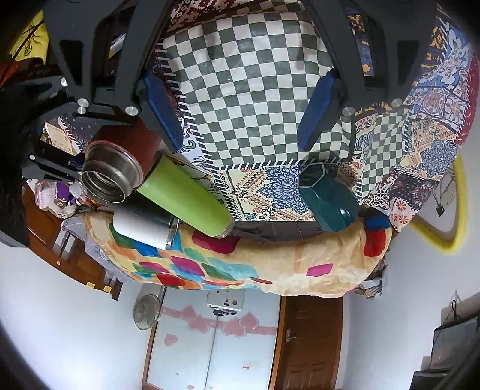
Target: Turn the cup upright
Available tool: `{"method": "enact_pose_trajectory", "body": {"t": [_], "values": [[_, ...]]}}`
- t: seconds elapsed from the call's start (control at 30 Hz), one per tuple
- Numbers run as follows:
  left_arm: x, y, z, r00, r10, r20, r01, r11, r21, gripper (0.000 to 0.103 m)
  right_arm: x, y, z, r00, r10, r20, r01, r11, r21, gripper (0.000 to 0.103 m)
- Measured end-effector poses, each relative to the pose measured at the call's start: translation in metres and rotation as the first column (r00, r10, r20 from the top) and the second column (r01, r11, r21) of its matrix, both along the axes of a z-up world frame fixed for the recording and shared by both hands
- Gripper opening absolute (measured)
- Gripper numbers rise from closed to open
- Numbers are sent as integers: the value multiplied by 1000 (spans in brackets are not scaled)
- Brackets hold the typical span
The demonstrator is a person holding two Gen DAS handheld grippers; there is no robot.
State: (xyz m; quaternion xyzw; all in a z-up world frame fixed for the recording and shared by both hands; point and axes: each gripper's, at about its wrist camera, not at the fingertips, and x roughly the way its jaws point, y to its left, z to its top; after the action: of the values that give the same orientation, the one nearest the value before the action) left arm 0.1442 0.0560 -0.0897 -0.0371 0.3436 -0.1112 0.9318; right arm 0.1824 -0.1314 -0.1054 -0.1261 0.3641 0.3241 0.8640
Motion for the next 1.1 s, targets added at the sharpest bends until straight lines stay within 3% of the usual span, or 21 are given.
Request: {"method": "enact_pose_trajectory", "body": {"t": [0.4, 0.6, 0.83, 1.1], "values": [[-10, -6, 10, 999, -2, 36, 1, 1000, 15, 79, -5, -7, -1, 999, -19, -29, 21, 998, 57, 61], [-23, -10, 24, 997, 4, 75, -6, 1000, 25, 79, -17, -13, 12, 999, -39, 5, 38, 995, 89, 62], [-61, -19, 58, 988, 15, 152, -18, 1000, 13, 79, -56, -41, 58, 991, -97, 97, 79, 982, 173, 63], [-141, -38, 110, 935, 61, 348, -71, 997, 17, 79, -137, -81, 120, 934, -228, 273, 128, 932, 340, 69]]}}
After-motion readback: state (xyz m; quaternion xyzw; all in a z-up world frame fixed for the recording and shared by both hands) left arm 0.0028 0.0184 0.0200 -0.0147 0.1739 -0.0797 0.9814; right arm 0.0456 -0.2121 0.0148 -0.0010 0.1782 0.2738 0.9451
